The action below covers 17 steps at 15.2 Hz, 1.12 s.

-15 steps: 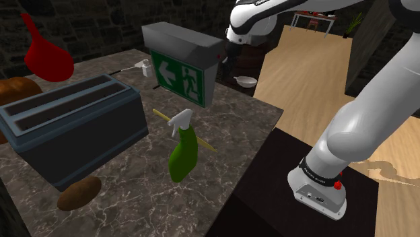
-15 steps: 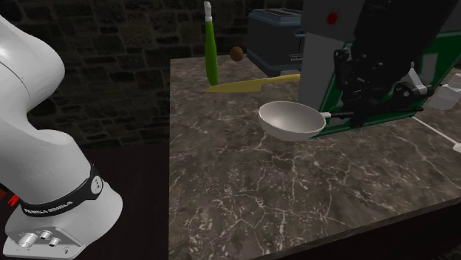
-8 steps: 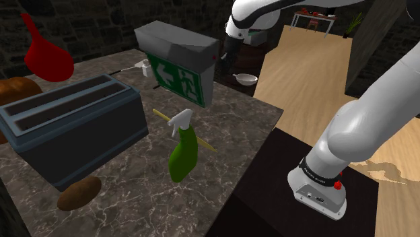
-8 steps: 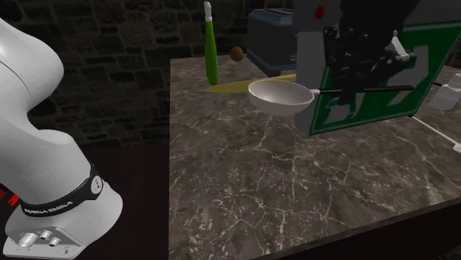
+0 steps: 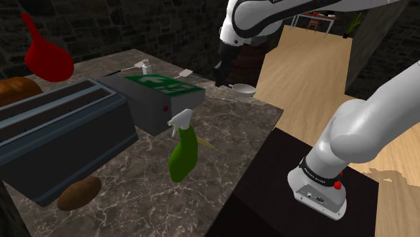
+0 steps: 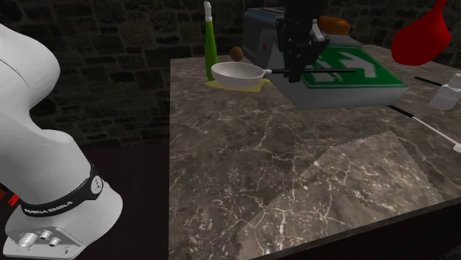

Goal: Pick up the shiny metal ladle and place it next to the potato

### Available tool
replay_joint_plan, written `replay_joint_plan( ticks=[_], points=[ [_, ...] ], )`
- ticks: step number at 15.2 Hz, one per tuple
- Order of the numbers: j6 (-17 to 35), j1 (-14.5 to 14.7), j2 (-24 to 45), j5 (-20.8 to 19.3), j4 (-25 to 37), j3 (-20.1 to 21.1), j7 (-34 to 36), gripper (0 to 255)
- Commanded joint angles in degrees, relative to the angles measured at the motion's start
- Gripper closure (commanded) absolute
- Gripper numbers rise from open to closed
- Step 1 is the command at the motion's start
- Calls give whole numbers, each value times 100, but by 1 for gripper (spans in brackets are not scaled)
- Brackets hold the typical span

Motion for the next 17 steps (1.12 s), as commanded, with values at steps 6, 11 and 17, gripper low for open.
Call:
replay_joint_plan(
  ticks=[6,11,17],
  points=[
    [69,418,-350,166,-319,718,1024,255],
    [109,714,-449,303,-381,1249,1751,255],
    [159,1031,-348,411,-233,1913,2657,255]
  ],
)
